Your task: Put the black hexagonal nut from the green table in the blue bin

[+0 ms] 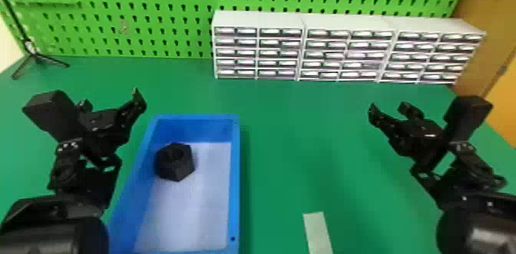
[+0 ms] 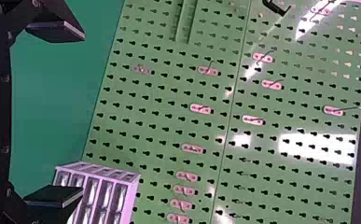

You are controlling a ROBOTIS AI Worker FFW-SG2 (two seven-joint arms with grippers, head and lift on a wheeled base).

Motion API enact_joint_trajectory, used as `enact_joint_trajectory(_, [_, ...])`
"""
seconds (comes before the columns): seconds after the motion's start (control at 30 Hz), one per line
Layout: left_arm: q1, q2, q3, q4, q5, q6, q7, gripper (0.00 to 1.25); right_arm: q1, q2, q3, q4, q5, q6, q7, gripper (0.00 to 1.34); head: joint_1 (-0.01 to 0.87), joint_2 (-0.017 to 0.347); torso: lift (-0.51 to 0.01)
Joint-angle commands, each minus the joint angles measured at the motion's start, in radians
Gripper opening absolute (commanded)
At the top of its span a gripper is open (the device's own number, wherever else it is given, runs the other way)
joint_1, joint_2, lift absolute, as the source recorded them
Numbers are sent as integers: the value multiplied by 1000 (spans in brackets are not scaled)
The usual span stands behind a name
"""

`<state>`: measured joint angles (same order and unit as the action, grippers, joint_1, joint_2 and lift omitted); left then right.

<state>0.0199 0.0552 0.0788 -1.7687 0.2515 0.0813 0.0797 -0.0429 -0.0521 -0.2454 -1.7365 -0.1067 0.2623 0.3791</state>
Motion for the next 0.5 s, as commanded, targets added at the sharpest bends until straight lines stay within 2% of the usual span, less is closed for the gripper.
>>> enact_joint_trajectory(0.0, [0,0,1,0,0,0,0,1123,0,0,0,0,-1,0,1,868,692,8,-97])
enact_joint_trajectory(0.47, [2,0,1,0,0,0,0,1123,2,0,0,0,-1,0,0,868,692,8,-97])
